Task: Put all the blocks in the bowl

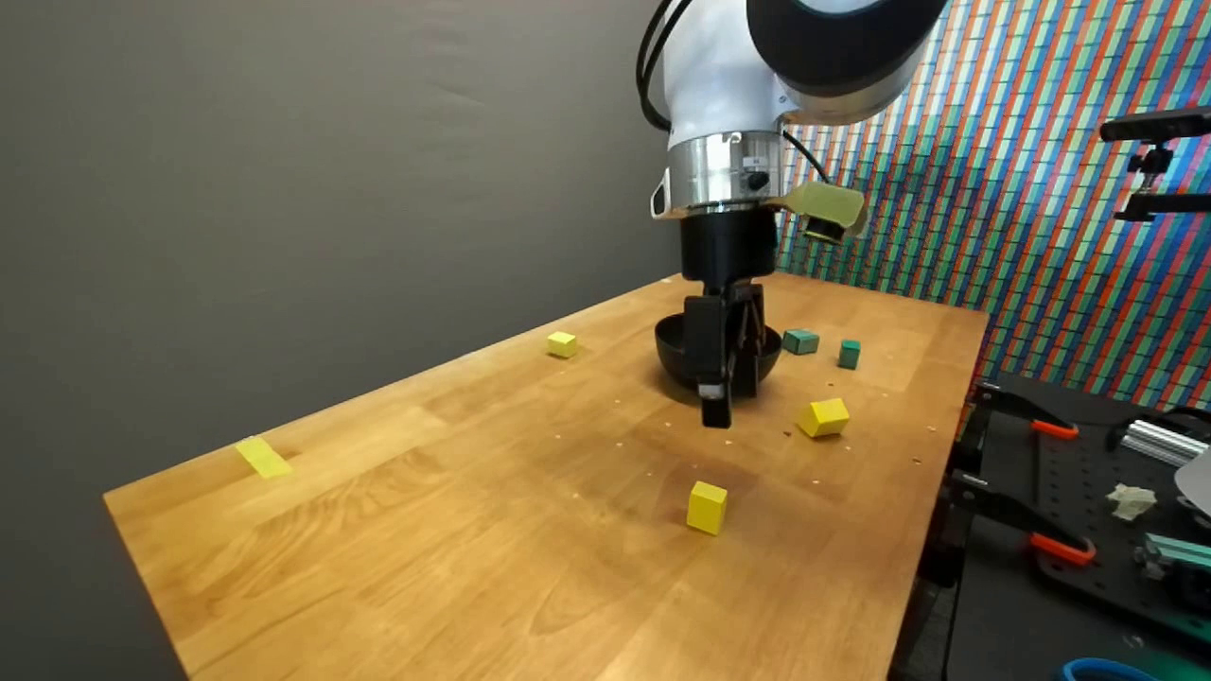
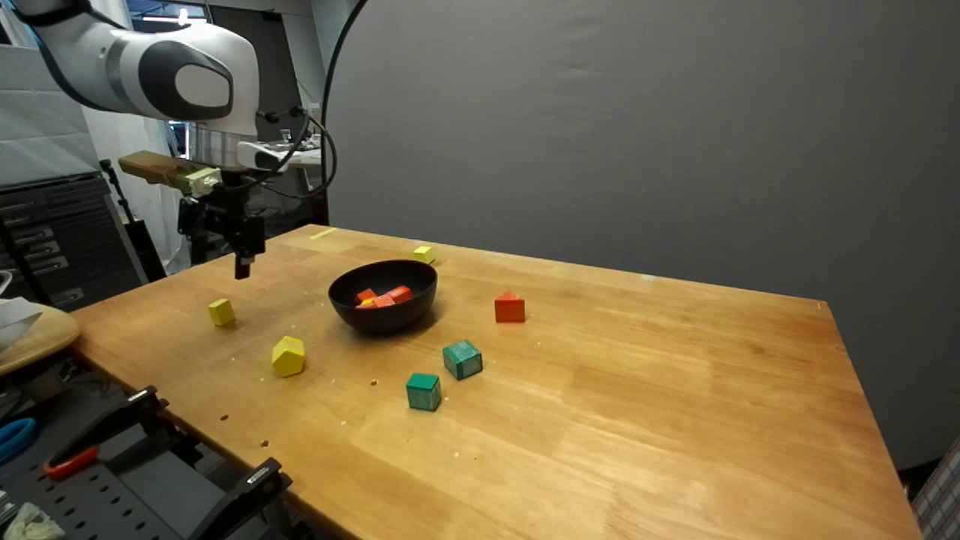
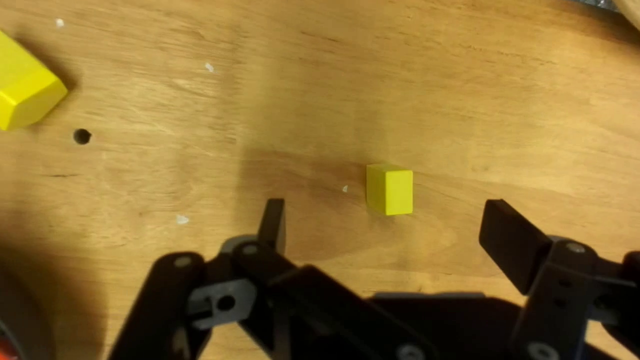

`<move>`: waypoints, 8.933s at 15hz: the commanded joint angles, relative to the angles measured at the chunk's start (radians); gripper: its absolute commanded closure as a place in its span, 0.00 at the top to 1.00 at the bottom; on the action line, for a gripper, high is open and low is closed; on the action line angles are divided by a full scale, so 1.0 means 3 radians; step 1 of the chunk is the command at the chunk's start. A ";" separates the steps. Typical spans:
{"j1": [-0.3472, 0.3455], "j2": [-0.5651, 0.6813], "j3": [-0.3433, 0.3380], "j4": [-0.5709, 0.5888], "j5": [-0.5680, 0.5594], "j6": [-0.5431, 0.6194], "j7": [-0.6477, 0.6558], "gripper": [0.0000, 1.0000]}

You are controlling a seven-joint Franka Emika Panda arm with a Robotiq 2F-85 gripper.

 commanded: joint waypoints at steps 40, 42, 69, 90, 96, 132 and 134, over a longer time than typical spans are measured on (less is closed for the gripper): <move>0.0265 0.0701 0.0005 0.0107 -0.0551 0.0197 0.0438 0.67; 0.0284 0.0700 0.0014 0.0031 -0.0572 0.0298 0.0415 0.71; 0.0574 0.0327 -0.0271 -0.0117 -0.1687 0.0534 0.0874 0.90; 0.0453 0.0728 -0.0038 0.0173 -0.1523 0.0407 0.0028 0.68; 0.0537 0.0640 -0.0103 0.0213 -0.1632 0.0282 0.0123 0.19; -0.0317 -0.1422 -0.0391 -0.1611 -0.0341 0.0368 0.2450 1.00; -0.0362 -0.1129 -0.0334 -0.1413 -0.0481 0.0404 0.2666 1.00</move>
